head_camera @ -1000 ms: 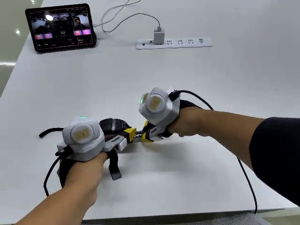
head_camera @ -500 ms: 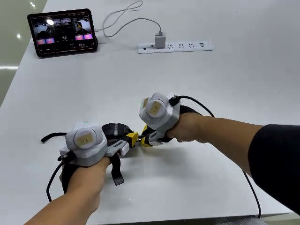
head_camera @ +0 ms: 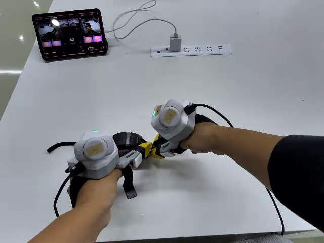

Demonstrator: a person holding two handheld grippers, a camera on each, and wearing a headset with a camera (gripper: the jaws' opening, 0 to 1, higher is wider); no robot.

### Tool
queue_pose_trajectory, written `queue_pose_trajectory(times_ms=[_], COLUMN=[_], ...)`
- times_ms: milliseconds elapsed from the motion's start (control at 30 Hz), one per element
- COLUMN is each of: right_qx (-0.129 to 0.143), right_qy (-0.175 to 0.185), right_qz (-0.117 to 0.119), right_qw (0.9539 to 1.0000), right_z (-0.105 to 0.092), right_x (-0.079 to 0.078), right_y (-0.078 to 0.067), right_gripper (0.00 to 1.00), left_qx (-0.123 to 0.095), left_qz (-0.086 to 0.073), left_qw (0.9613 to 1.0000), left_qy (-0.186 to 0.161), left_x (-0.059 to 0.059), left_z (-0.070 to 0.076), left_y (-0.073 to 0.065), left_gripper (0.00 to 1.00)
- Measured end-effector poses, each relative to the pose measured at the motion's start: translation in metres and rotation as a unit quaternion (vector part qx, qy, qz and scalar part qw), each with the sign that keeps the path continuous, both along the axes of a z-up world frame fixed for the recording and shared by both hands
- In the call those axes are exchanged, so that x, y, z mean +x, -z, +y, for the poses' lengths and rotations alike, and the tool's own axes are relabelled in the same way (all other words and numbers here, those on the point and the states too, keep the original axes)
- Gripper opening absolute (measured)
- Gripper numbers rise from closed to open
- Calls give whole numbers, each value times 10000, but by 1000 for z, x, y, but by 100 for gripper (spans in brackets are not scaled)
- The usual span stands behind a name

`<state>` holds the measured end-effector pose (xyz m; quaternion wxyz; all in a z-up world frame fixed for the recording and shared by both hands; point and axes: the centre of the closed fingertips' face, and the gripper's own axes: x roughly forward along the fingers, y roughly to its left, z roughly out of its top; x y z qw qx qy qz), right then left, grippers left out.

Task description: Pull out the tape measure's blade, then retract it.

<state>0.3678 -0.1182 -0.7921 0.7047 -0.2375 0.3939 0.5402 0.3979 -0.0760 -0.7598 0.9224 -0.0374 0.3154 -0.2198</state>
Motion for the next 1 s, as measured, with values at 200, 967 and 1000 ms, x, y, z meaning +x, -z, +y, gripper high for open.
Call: queue_pose_trajectory(times_ms=[200, 967, 1000], right_qx=[-22, -54, -55], right_qy=[-27, -229, -225], right_qz=[-8, -87, -85], right_qw=[10000, 9997, 9997], right_z=[3, 4, 4], right_x=[0, -1, -1], right_y=[1, 2, 2], right_gripper=[10, 11, 11], left_qx=[-7, 17, 18], left_qz=[-14, -47, -46], left_qw=[10000, 10000, 10000], left_qy=[9, 19, 16], left_x=[0, 0, 0], left_z=[0, -1, -1], left_y=[0, 0, 0], left_gripper=[60, 61, 61])
